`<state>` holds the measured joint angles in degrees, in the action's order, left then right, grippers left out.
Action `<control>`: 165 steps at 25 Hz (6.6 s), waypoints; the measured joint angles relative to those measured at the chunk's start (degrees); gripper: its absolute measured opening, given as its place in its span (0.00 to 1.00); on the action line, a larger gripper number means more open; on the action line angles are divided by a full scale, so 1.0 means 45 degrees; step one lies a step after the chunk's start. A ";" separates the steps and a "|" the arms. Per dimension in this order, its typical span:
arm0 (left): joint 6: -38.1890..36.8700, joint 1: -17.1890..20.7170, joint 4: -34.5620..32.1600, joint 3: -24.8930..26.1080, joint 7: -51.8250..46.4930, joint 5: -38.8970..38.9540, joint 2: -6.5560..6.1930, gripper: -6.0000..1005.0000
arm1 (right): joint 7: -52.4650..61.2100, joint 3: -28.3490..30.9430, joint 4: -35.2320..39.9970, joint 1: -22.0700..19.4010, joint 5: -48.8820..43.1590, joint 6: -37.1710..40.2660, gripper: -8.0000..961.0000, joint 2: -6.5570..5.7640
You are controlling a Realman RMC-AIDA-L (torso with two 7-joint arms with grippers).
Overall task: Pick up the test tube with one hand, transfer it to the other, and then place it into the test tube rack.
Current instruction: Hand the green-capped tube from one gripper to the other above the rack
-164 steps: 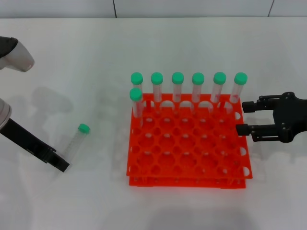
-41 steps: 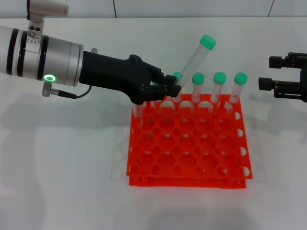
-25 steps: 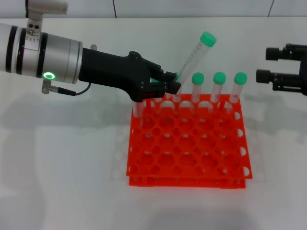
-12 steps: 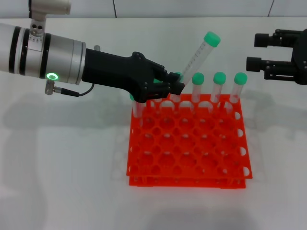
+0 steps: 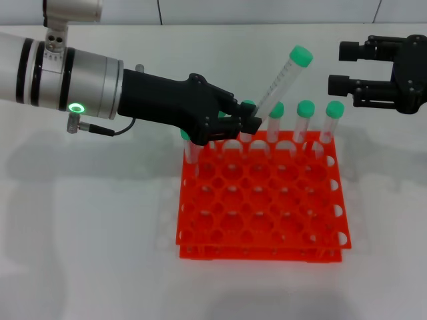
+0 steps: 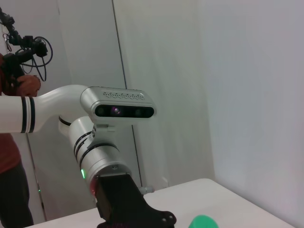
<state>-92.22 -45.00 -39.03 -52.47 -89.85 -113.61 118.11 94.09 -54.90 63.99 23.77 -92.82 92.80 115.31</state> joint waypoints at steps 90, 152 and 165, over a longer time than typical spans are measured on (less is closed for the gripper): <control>0.0124 0.0122 -0.0273 -0.0211 0.0279 0.0299 0.0237 0.21 | -0.0675 -0.1328 -0.0701 0.0993 0.0839 -0.0707 0.29 0.0038; -0.0372 0.1154 -0.1822 -0.0524 -0.0878 0.0831 0.0204 0.89 | -0.0673 -0.1333 -0.0653 0.0872 0.0822 -0.0703 0.28 0.0044; -0.1810 0.4022 -0.6013 -0.0417 -0.3218 0.0848 0.0094 0.89 | -0.0674 -0.1380 -0.0702 0.0742 0.0822 -0.0641 0.28 0.0048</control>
<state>-100.37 -26.90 -66.09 -54.35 -104.33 -109.79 118.53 91.05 -61.11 60.83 27.11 -89.12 89.91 115.53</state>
